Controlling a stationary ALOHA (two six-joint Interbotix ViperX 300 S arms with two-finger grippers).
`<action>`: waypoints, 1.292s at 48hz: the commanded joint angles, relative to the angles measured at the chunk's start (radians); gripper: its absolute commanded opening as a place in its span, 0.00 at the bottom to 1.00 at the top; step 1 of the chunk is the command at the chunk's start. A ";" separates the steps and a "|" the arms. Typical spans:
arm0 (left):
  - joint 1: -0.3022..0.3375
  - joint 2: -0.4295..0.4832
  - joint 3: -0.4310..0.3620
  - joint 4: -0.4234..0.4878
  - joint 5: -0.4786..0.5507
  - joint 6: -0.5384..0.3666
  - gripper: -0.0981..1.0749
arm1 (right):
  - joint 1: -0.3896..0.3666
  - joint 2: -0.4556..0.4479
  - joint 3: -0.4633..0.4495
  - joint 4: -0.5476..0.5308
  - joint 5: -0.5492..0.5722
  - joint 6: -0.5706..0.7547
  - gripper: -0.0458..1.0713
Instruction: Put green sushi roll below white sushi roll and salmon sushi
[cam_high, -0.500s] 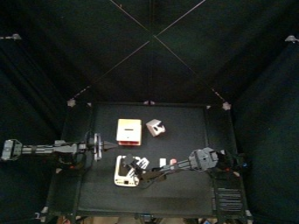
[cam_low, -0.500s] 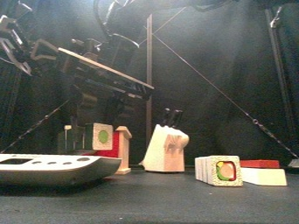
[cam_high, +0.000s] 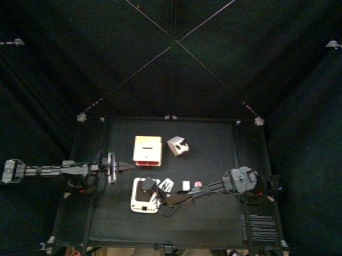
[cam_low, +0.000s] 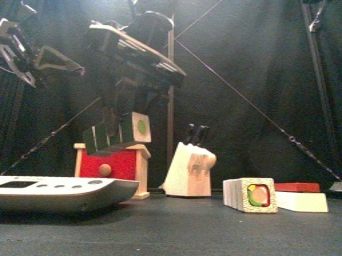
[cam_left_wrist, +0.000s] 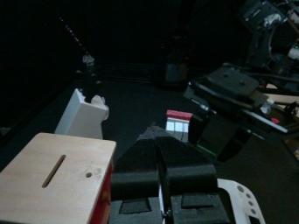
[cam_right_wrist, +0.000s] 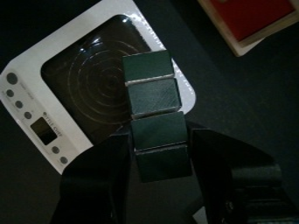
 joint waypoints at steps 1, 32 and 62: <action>0.003 0.005 -0.014 0.000 -0.011 0.002 0.07 | 0.020 -0.089 0.017 -0.023 0.003 -0.002 0.60; 0.008 0.005 -0.014 -0.002 -0.011 0.002 0.07 | 0.187 -0.460 0.621 -0.032 -0.299 0.003 0.60; 0.014 0.005 -0.011 -0.002 -0.009 0.000 0.07 | 0.212 -0.569 0.928 -0.018 -0.583 0.014 0.60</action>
